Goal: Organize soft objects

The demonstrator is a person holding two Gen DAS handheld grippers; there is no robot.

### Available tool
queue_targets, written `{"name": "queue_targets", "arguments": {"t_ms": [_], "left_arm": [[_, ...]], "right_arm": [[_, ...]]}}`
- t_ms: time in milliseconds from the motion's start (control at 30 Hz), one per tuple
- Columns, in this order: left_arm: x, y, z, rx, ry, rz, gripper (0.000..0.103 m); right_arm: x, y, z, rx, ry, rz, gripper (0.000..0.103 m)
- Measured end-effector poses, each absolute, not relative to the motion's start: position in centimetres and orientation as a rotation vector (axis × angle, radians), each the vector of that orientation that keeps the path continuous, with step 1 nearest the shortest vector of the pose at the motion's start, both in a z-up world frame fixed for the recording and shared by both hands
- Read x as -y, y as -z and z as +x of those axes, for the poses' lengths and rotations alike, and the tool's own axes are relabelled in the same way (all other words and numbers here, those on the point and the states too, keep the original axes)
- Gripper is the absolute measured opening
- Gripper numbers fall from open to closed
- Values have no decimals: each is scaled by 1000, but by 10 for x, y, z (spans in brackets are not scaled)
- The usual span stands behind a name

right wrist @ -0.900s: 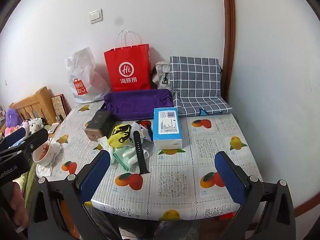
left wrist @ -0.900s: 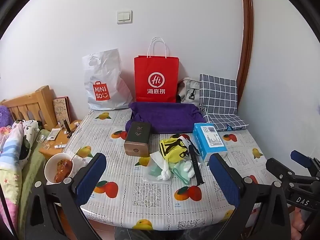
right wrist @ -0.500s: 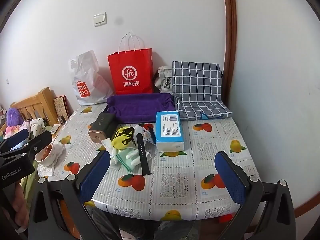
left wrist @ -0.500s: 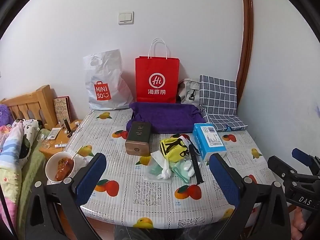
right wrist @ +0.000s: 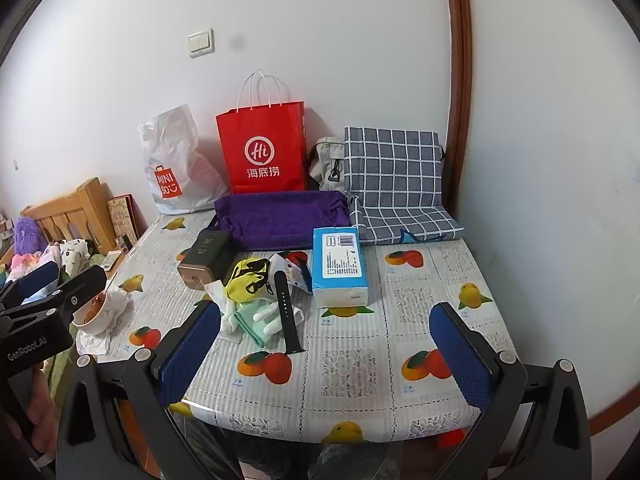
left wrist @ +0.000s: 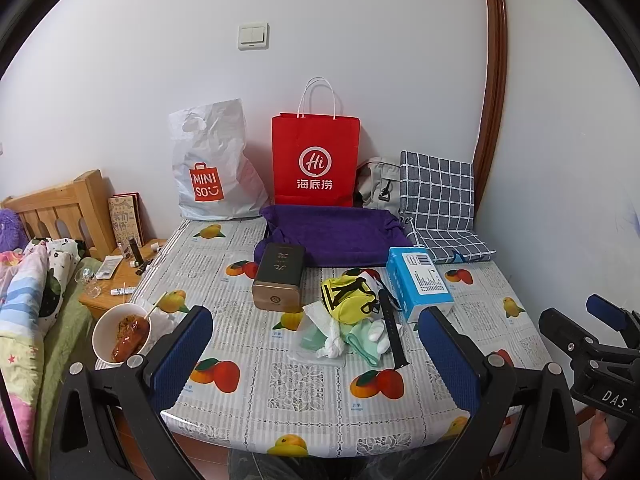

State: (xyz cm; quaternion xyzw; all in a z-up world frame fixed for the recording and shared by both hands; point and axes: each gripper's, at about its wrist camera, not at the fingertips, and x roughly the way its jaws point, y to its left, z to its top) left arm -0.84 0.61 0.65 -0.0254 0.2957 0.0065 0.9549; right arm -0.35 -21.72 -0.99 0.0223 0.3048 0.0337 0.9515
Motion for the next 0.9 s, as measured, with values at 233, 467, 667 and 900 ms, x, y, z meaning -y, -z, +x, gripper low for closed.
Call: {"name": "queue_targets", "arguments": {"t_ms": [233, 467, 667, 900], "left_arm": [[-7, -7, -9, -600, -14, -55, 103], [-5, -6, -9, -599, -16, -50, 103], [-5, -8, -9, -596, -15, -49, 103], [-5, -10, -9, -597, -15, -50, 103]], "right_arm": [[216, 8, -5, -611, -72, 42, 103], [213, 8, -10, -599, -75, 43, 103], [214, 7, -10, -597, -77, 45, 103], [214, 6, -10, -592, -75, 48, 103]]}}
